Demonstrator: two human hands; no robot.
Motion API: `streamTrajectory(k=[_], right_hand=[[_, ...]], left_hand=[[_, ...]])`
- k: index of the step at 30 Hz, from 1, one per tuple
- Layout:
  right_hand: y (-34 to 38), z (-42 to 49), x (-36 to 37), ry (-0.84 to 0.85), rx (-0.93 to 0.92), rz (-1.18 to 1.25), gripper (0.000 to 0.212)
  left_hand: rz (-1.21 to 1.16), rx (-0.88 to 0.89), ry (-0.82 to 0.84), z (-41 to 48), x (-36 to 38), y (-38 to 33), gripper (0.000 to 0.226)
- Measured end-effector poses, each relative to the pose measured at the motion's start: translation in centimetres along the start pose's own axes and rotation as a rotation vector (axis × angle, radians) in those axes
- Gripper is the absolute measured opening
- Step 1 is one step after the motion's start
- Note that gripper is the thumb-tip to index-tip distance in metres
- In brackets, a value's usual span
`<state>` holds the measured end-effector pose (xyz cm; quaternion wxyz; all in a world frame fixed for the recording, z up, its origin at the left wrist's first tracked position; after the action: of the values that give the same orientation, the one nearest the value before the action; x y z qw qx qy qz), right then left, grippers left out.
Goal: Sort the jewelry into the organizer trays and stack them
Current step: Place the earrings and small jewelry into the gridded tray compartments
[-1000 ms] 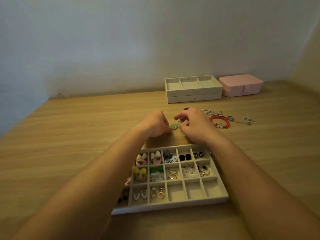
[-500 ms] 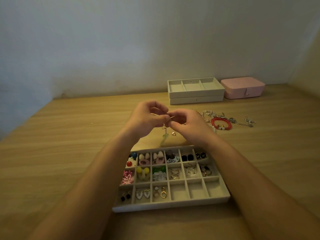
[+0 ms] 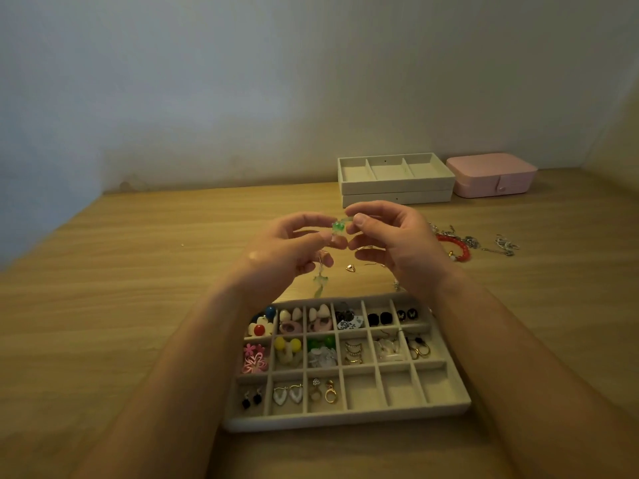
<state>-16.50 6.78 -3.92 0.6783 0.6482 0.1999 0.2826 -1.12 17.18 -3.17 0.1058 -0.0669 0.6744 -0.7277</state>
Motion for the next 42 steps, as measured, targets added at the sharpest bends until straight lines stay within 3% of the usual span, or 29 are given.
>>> streamTrajectory(k=[7,12,21,26,38,42], right_hand=[[-0.1,-0.1,-0.3,-0.048,0.046,0.140,0.017],[-0.5,0.0,-0.1,-0.066,0.090,0.088,0.015],[-0.7,-0.1,0.2,0.005,0.134,0.028,0.015],[-0.4,-0.3,0.7,0.111,0.130,0.080,0.017],[-0.6,0.0,0.3,0.091,0.151,0.130,0.019],[-0.6,0.0,0.5,0.103,0.168,0.126,0.015]], left_hand=[[-0.180,-0.042,0.016,-0.6,-0.9,0.4,0.043],[0.042,-0.033,-0.080,-0.2,-1.1,1.0,0.016],[0.327,0.015,-0.081,-0.1,-0.5,0.9,0.018],[0.175,0.057,0.017,-0.7,0.3,0.3,0.043],[-0.036,0.097,-0.145,-1.0,-0.3,-0.1,0.018],[-0.102,0.131,-0.155,-1.0,-0.7,-0.3,0.024]])
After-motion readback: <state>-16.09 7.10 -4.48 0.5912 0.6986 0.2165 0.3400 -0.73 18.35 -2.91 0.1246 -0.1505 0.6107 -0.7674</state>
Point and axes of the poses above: each hand's wrist, its own z-axis towards the middle knuckle, its own x-axis out of the palm, y = z × x, the point moved 3 cm from there along z, towards the middle knuckle, and after that the axes turned 5 degrees about x, right-handed, at the moved point
